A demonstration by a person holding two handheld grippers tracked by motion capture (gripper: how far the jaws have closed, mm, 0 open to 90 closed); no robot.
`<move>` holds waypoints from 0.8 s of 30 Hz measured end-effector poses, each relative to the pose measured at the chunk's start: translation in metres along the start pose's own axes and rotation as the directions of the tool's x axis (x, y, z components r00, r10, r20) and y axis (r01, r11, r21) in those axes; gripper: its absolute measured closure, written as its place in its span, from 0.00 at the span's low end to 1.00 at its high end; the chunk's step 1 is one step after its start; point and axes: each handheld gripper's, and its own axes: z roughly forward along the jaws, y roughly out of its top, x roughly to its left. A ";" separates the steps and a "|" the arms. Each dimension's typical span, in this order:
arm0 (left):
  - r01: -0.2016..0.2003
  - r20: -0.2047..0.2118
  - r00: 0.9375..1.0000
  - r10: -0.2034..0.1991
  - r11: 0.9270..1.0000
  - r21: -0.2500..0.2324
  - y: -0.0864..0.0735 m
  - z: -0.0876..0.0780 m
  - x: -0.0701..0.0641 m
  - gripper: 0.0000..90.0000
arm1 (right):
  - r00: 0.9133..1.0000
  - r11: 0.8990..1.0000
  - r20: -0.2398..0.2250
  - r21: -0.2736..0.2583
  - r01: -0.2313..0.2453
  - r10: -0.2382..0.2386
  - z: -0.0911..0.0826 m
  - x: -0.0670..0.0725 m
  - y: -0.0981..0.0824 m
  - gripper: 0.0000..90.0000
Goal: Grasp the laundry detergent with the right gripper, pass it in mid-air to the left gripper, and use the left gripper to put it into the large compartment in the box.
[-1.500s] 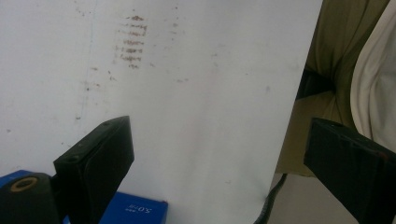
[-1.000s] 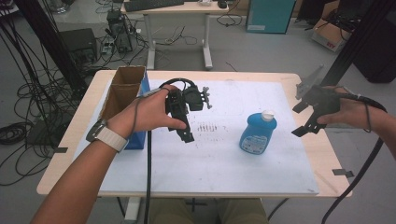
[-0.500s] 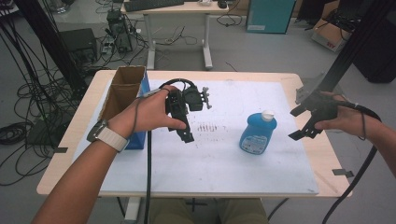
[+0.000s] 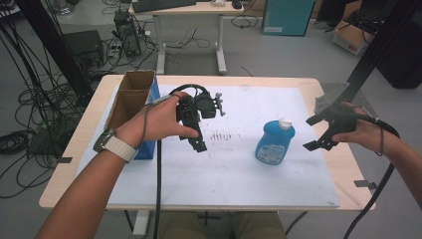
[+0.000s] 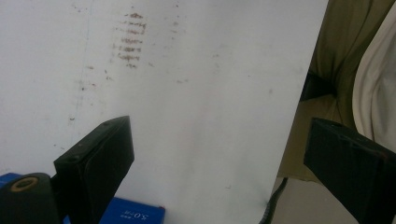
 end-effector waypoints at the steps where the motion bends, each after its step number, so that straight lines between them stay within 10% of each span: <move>1: 0.000 0.001 1.000 0.000 1.000 0.001 0.000 0.000 0.000 0.10 | 1.000 1.000 -0.001 -0.007 -0.002 0.002 0.001 0.000 -0.001 0.06; 12: 0.004 0.008 1.000 -0.004 1.000 0.005 -0.002 0.002 0.001 0.10 | 1.000 0.999 -0.002 -0.050 -0.008 0.008 0.015 0.003 -0.010 0.05; 15: 0.083 0.007 0.997 -0.083 0.995 -0.062 -0.003 0.006 -0.005 0.10 | 1.000 0.998 -0.002 -0.058 -0.007 0.007 0.018 0.003 -0.011 0.05; 19: 0.003 0.002 1.000 -0.003 1.000 0.004 -0.003 0.002 0.001 0.10 | 1.000 0.997 0.002 -0.080 -0.012 0.012 0.022 0.004 -0.012 0.05; 24: 0.031 0.008 0.999 -0.031 0.999 -0.019 -0.004 0.005 0.000 0.10 | 1.000 0.994 0.016 -0.106 -0.006 0.008 0.024 0.005 -0.013 0.05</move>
